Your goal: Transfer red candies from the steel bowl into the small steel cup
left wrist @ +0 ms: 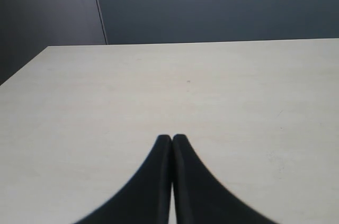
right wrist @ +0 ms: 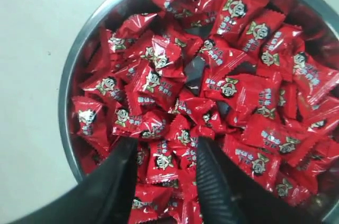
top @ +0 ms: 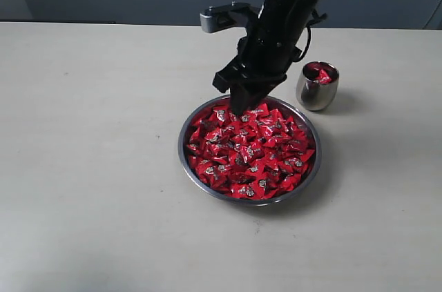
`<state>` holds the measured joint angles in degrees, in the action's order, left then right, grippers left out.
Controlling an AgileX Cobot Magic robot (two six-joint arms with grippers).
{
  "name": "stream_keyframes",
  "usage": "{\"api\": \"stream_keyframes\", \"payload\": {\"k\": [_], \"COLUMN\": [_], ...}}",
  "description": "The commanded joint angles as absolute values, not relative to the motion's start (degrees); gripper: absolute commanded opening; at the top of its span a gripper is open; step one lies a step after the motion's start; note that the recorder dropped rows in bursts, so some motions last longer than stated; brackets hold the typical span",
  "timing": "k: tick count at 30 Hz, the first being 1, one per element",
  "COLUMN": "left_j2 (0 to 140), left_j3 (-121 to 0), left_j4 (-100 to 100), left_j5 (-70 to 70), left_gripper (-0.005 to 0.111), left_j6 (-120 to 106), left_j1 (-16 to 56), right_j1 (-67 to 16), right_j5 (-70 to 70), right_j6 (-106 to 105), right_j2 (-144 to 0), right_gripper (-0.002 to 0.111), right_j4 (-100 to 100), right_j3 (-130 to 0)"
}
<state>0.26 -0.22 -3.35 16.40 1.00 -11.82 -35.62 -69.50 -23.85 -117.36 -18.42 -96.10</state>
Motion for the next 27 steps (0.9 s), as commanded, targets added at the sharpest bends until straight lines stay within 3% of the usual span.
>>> {"api": "stream_keyframes", "payload": {"k": [1, 14, 24, 27], "left_j2": [0.0, 0.0, 0.0, 0.0], "left_j3": [0.0, 0.0, 0.0, 0.0], "left_j4": [-3.67, -3.67, -3.67, -3.67], "left_j5": [16.3, 16.3, 16.3, 16.3], "left_gripper": [0.0, 0.0, 0.0, 0.0], "left_j6": [1.15, 1.15, 1.15, 1.15], "left_j1": [-11.27, -11.27, -11.27, -11.27], "right_j1": [-35.63, -35.41, -35.41, -35.38], "right_j5": [-63.22, -48.61, -48.06, -39.71], "right_j6": [-23.61, -24.18, -23.93, -23.93], "right_j2": [-114.59, -112.58, -112.58, -109.49], "right_gripper": [0.037, 0.037, 0.037, 0.037], "right_j4": [-16.29, -10.52, -12.12, -12.26], "right_j3": [-96.12, -97.54, -97.54, -94.28]}}
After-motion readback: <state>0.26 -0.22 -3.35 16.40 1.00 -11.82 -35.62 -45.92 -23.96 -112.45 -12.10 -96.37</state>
